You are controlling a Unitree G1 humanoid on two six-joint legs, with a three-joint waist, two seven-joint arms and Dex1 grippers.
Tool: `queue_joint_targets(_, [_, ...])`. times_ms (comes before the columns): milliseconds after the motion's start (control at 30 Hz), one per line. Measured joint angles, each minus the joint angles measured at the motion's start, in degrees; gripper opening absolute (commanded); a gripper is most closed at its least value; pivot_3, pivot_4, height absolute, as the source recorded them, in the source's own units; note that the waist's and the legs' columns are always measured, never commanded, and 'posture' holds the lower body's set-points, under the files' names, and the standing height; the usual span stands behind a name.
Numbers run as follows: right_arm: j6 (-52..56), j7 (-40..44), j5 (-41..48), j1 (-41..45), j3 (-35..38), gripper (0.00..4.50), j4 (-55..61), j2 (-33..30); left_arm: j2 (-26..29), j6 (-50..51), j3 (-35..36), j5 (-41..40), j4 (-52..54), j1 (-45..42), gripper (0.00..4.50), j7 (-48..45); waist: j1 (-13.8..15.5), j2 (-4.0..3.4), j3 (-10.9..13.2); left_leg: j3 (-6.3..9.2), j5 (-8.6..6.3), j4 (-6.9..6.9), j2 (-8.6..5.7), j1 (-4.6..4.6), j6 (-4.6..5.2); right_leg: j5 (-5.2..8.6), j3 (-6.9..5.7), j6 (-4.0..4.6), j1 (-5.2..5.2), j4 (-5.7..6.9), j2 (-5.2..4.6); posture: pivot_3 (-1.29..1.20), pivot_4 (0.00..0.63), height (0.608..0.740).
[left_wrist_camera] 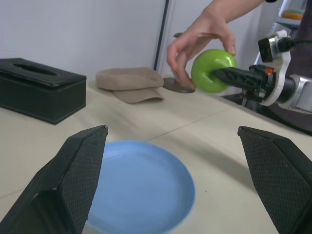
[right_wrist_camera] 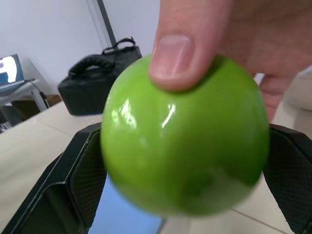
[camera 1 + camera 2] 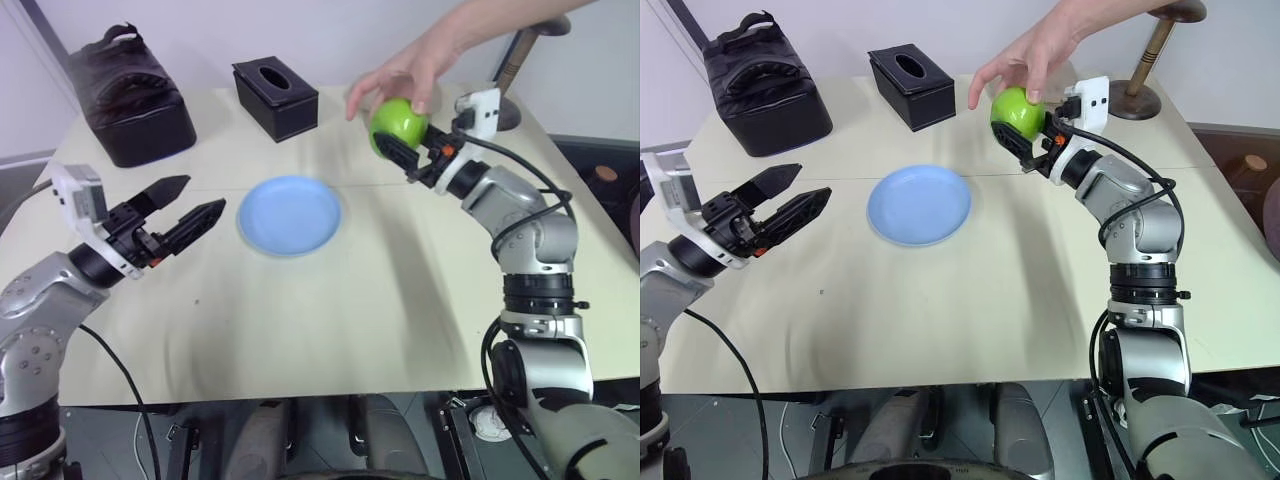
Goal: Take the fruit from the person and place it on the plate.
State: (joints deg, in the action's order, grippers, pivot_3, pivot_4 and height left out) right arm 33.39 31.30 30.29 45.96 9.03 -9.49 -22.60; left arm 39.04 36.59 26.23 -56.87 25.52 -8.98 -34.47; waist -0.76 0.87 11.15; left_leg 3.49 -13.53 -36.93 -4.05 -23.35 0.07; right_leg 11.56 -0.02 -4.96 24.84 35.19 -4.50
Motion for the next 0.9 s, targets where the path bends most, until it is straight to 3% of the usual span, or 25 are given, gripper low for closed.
queue_joint_targets(33, [0.0, -0.2, -0.2, 0.0, -0.2, 4.48, 0.0, 0.2, 0.0, 0.0, 0.0, 0.0, 0.0, 0.0, 4.50, 0.0, 0.0, 0.00, 0.0, 0.00, 0.00, 0.00, 0.00, 0.00, 0.00, 0.00, 0.00, 0.00, 0.00, 0.00, 0.00, 0.00, 0.150, 0.740])
queue_joint_targets(167, [0.0, -0.8, -0.8, 0.0, -0.6, 3.34, 0.0, 0.7, 0.0, -0.7, -0.1, 0.2, 0.0, 0.0, 4.50, 0.0, 0.0, 0.00, 0.0, 0.00, 0.00, 0.00, 0.00, 0.00, 0.00, 0.00, 0.00, 0.00, 0.00, 0.00, 0.00, 0.00, 0.150, 0.740])
queue_joint_targets(500, [0.1, -1.1, -1.2, 0.4, -1.3, 3.30, 0.4, 1.0, 0.3, -1.1, -0.2, 1.3, 0.0, 0.3, 4.50, 0.2, 0.0, -0.01, 0.0, 0.00, 0.00, 0.01, 0.00, 0.00, 0.00, 0.00, 0.00, 0.00, 0.01, 0.00, 0.00, 0.00, 0.150, 0.740])
queue_joint_targets(667, [0.1, 3.7, -3.6, -0.9, -8.7, 3.30, 2.4, 2.0, 1.8, -1.8, -0.9, 6.2, -0.7, 4.2, 4.50, -0.9, -0.4, -0.01, 0.0, -0.01, 0.00, 0.10, 0.03, 0.02, 0.00, 0.00, 0.01, 0.00, 0.06, 0.00, 0.05, 0.00, 0.150, 0.740])
queue_joint_targets(900, [-3.2, 6.5, -10.6, -2.8, -20.3, 3.30, -1.1, 8.7, 3.3, -2.4, -2.2, 13.2, -1.1, 12.3, 4.50, -3.0, 0.0, -0.03, 0.0, 0.00, -0.02, 0.13, -0.01, -0.04, -0.03, 0.00, 0.02, 0.01, 0.16, 0.01, -0.02, 0.00, 0.150, 0.740])
